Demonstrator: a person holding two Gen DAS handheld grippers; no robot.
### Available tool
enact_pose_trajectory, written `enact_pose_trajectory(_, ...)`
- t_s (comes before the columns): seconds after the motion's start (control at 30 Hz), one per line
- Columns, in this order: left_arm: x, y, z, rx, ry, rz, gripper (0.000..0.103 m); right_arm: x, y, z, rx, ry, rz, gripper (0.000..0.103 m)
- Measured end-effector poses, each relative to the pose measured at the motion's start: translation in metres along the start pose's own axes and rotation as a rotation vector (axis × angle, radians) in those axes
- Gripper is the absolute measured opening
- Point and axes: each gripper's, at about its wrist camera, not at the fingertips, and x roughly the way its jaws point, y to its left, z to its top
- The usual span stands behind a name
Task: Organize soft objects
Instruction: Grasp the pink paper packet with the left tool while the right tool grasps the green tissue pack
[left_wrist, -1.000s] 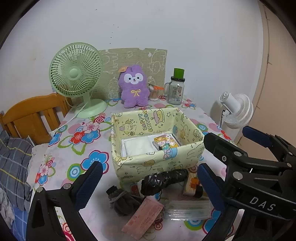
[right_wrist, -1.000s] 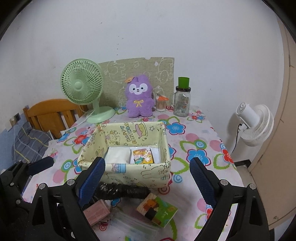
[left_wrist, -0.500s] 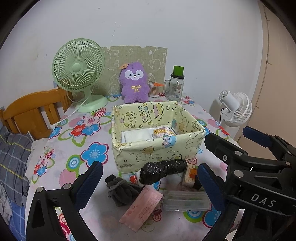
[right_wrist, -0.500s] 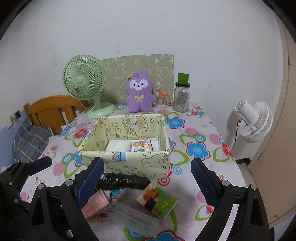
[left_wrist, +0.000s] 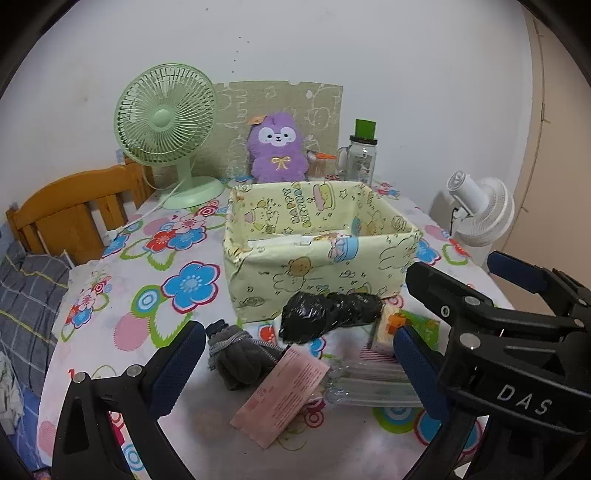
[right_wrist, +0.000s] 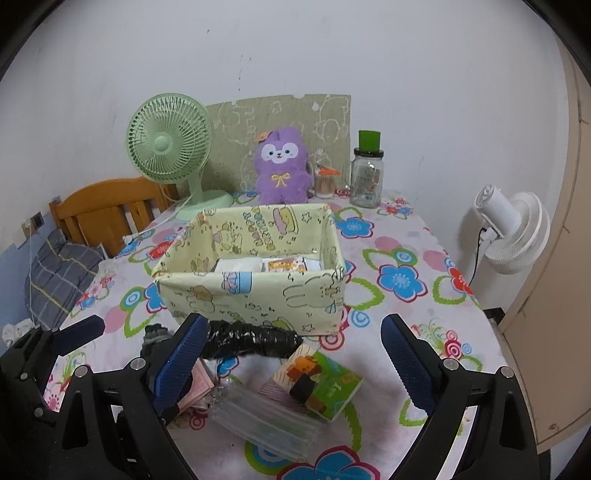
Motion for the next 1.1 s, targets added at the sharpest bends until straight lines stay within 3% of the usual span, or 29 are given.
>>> enact_pose_trajectory(0.47,0.022,0.015,-0.028,-0.055,0.058,0.041,0.101,0.022,0.002,-0.021,-0.004,0.041,0.021,0.096)
enact_pose_trajectory(1.1,0.054,0.013,-0.046,-0.035,0.162,-0.009,0.091,0.054,-0.006,-0.038,0.010,0.129,-0.025,0.096)
